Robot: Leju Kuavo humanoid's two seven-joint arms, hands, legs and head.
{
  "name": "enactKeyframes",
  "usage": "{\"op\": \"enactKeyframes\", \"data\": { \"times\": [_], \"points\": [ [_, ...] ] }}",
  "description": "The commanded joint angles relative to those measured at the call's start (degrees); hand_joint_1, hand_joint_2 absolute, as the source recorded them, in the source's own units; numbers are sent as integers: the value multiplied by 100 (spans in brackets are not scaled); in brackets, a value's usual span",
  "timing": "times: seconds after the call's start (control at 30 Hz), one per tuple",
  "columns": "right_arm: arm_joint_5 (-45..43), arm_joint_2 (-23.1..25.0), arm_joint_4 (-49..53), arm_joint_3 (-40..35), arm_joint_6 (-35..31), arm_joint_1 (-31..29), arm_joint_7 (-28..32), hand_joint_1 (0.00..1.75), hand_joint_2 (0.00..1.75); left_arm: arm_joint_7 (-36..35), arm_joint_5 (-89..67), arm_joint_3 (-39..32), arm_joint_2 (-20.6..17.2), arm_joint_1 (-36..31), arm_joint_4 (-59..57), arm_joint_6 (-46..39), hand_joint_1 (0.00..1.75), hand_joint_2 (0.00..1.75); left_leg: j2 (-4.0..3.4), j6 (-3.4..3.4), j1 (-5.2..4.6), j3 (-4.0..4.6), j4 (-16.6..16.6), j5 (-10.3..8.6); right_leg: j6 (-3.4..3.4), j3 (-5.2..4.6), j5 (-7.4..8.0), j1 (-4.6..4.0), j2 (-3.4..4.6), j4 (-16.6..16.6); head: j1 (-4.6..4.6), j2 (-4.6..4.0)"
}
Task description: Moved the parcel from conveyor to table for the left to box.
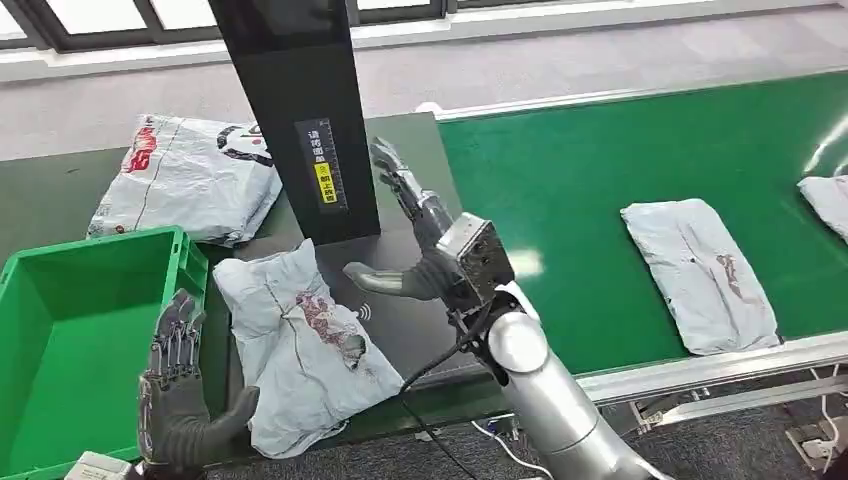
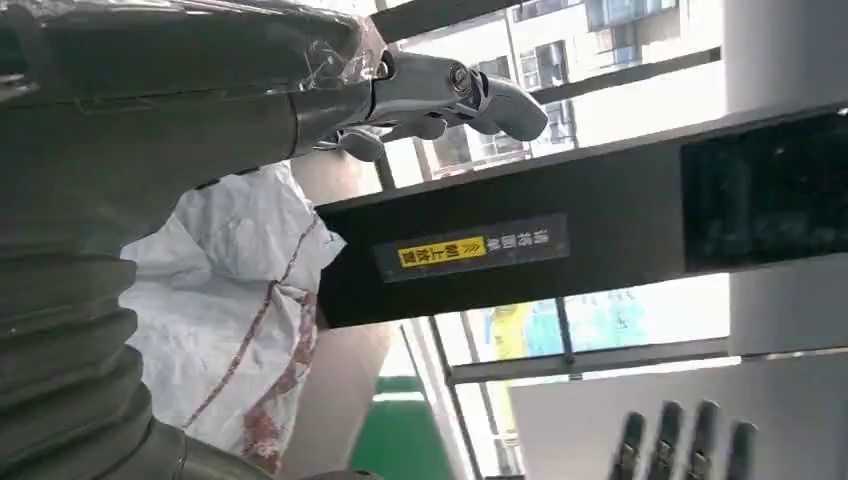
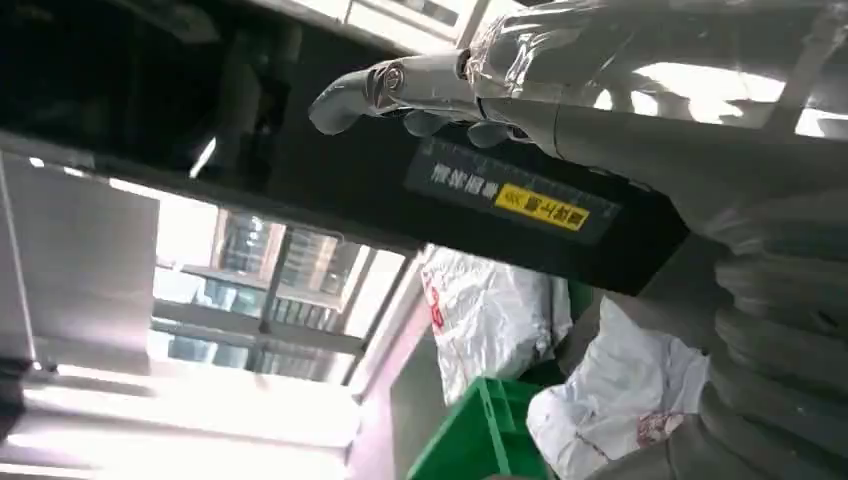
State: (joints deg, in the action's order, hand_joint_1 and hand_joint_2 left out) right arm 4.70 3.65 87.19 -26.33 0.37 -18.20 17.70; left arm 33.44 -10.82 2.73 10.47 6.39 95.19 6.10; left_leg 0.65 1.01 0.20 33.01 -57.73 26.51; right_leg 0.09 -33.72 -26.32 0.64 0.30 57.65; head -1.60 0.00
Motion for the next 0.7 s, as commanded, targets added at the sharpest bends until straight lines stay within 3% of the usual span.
{"op": "enactKeyframes", "data": {
  "times": [0.03,0.07,0.17,0.33,0.43,0.63,0.7],
  "points": [
    [-231,-150,862,1019,53,981,307,0,0,-1198,-2705,413,-359,-701,-1056,-850,0,175,36,-3,-3,-8,13,-9,1,20,-4,2,-42,-12,0,0],
    [-206,-120,926,1073,65,1106,360,0,175,-1581,-3503,603,-441,-909,-1319,-1034,0,175,38,-3,1,-6,10,-8,0,18,-4,-1,-42,-13,0,0],
    [-104,31,1043,1218,203,1293,384,0,175,-2540,-5525,1151,-543,-1712,-2170,-1134,0,175,69,-3,6,-6,19,-19,0,33,0,-6,-75,-29,0,0],
    [-15,314,1068,1413,431,1359,251,0,175,-3072,-6759,1836,-758,-2852,-3707,-438,0,175,49,-1,1,2,13,-23,-2,16,8,-2,-57,-20,0,0],
    [-4,368,1046,1482,470,1399,245,0,175,-2995,-6811,2143,-816,-3299,-4501,-304,0,175,37,1,0,-6,10,-18,-5,19,8,-1,-42,-13,0,0],
    [-4,364,1048,1504,477,1408,245,0,175,-2982,-6850,2230,-840,-3381,-4639,-273,0,175,5,0,-4,-30,9,-16,-8,39,12,3,-10,-9,0,0],
    [3,387,1092,1540,511,1463,242,0,175,-2901,-6974,2554,-891,-3679,-5066,-125,0,175,1,0,-2,-35,11,-18,-8,42,15,2,-8,-11,0,0]
  ]
}}
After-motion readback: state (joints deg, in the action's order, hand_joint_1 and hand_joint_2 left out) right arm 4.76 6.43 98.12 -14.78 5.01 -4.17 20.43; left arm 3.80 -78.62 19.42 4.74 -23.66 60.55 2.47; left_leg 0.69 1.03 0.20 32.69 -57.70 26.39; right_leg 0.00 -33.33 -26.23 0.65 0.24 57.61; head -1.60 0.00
